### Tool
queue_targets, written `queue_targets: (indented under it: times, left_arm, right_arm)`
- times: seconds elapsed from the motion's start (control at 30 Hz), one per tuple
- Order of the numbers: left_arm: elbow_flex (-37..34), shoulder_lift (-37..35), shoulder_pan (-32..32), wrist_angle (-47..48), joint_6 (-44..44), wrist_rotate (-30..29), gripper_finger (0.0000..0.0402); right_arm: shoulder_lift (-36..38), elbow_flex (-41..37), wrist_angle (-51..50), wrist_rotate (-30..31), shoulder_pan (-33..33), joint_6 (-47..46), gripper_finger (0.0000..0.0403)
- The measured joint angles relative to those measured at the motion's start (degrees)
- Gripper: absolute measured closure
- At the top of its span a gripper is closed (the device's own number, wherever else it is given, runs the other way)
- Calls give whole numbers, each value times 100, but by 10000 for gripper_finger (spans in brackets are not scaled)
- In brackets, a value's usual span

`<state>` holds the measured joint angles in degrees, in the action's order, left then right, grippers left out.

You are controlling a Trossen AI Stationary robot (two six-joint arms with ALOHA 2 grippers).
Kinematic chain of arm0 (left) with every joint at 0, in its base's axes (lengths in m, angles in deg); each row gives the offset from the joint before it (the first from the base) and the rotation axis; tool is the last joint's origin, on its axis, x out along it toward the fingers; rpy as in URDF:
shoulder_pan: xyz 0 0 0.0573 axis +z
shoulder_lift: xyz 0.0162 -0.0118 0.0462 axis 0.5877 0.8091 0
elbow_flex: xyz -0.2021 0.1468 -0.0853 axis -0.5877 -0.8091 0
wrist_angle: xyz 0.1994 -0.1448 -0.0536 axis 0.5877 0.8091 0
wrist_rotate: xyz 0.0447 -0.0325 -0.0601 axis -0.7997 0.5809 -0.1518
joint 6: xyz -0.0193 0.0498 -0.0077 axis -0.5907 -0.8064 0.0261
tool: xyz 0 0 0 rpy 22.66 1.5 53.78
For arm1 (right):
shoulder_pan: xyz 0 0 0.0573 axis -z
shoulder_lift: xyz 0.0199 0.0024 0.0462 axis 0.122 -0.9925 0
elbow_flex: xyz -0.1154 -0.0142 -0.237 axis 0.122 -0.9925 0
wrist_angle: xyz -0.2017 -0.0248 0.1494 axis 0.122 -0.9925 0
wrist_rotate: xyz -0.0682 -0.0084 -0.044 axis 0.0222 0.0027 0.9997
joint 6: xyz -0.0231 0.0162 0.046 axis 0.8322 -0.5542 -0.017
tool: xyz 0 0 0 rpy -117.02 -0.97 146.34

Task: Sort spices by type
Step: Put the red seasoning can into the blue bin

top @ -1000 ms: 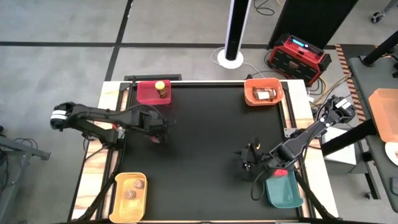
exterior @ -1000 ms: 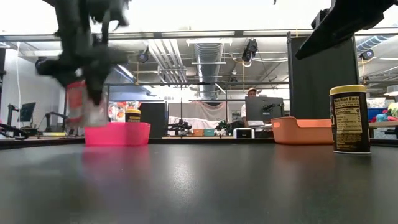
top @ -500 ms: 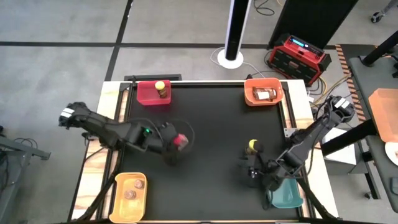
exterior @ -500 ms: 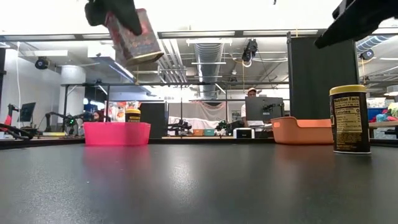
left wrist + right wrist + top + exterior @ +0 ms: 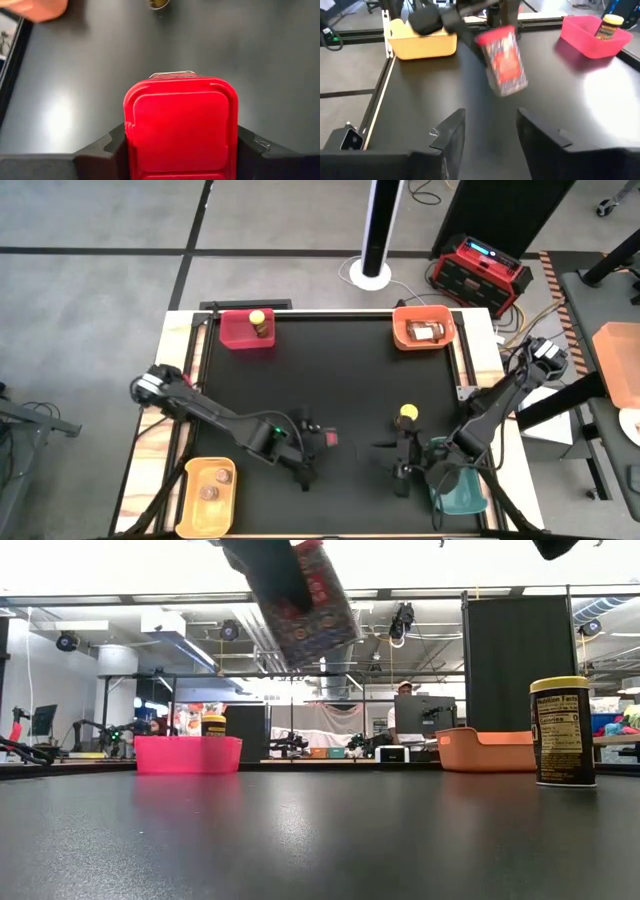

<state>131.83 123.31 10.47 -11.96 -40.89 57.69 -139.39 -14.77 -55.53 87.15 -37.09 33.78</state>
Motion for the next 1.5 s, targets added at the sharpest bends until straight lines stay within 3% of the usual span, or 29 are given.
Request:
queue_targets:
  times: [0.23, 0.43, 0.6, 1.1, 1.33, 1.5]
  left_arm:
    - [341, 506, -53, -485, -717, -21, 204]
    - [481, 589, -96, -840, -1054, -17, 204]
    - [511, 573, -165, -1100, -1154, -18, 204]
    - [644, 532, -405, -1614, -1518, 25, 203]
    - [716, 527, -413, -1768, -1577, 132, 203]
    - [716, 527, -420, -1816, -1492, -16, 202]
  right_arm:
    - [-816, 933, -401, 2, 12, 776, 180]
    - [-1453, 1981, -1702, 35, 156, 457, 142]
    - [-1736, 2402, -2260, 11, 267, 252, 129]
    - [-1837, 2474, -2285, -238, 423, 447, 148]
    - [-1837, 2515, -2257, -357, 424, 773, 217]
    - [-1837, 2520, -2260, -353, 424, 864, 221]
